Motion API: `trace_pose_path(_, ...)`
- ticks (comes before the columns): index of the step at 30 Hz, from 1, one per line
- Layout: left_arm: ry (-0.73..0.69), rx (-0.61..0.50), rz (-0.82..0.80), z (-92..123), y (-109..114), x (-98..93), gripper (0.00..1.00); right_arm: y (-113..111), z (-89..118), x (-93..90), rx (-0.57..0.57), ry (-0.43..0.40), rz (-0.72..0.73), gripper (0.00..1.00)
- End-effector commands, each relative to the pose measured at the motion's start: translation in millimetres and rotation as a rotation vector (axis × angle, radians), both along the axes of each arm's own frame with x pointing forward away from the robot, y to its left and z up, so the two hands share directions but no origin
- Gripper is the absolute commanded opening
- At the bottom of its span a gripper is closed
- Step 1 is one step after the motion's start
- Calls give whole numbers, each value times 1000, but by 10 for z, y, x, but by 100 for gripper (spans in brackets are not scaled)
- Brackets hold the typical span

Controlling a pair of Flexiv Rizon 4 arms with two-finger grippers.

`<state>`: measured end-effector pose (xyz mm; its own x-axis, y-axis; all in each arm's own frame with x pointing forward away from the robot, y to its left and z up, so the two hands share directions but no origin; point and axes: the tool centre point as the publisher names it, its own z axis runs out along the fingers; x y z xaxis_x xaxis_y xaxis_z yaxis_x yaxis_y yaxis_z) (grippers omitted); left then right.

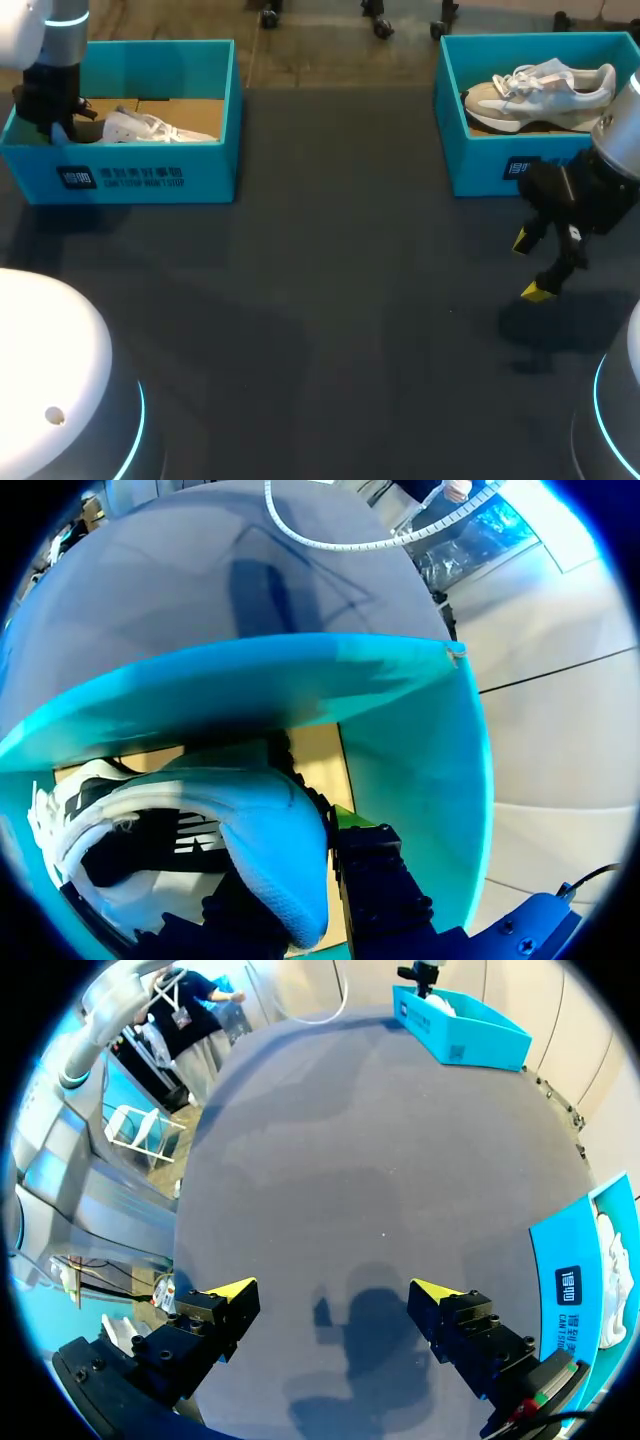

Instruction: Take the shoe out of the shoebox, open the shoe tongue, remove and reinsert the insole, then place the shoe into the shoebox

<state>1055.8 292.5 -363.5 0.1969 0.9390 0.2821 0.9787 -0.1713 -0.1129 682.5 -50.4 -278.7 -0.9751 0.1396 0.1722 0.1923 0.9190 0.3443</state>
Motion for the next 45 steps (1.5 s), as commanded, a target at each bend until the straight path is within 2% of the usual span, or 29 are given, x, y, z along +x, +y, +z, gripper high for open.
trace_pose_path(1,14,-2,7,-71,21,82,0,-1,-2,-4,-1,0,0,100)
trace_pose_path(9,31,-35,26,-145,91,166,0,-1,-2,-4,-1,0,0,100)
trace_pose_path(19,61,-65,21,-211,79,169,0,-1,-2,-4,-1,0,0,100)
trace_pose_path(20,63,-67,21,-214,79,166,16,-1,-2,-4,-1,0,0,100)
trace_pose_path(22,66,-71,23,-212,78,155,33,-1,-2,-4,-1,0,0,100)
trace_pose_path(26,63,-82,29,-159,62,123,53,-1,-2,-4,-1,0,0,100)
trace_pose_path(27,62,-84,31,-149,57,116,67,-1,-2,-4,-1,0,0,100)
trace_pose_path(29,50,-82,36,-118,37,97,78,-1,-2,-4,-1,0,0,100)
trace_pose_path(30,45,-86,36,-93,23,86,80,-1,-2,-4,-1,0,0,100)
trace_pose_path(32,33,-101,34,-4,-15,62,100,-1,-2,-4,-1,0,0,100)
trace_pose_path(40,-5,-168,37,428,-195,20,100,-1,-2,-4,-1,0,0,100)
trace_pose_path(45,-15,-176,54,715,-206,-32,100,-1,-2,-4,-1,0,0,100)
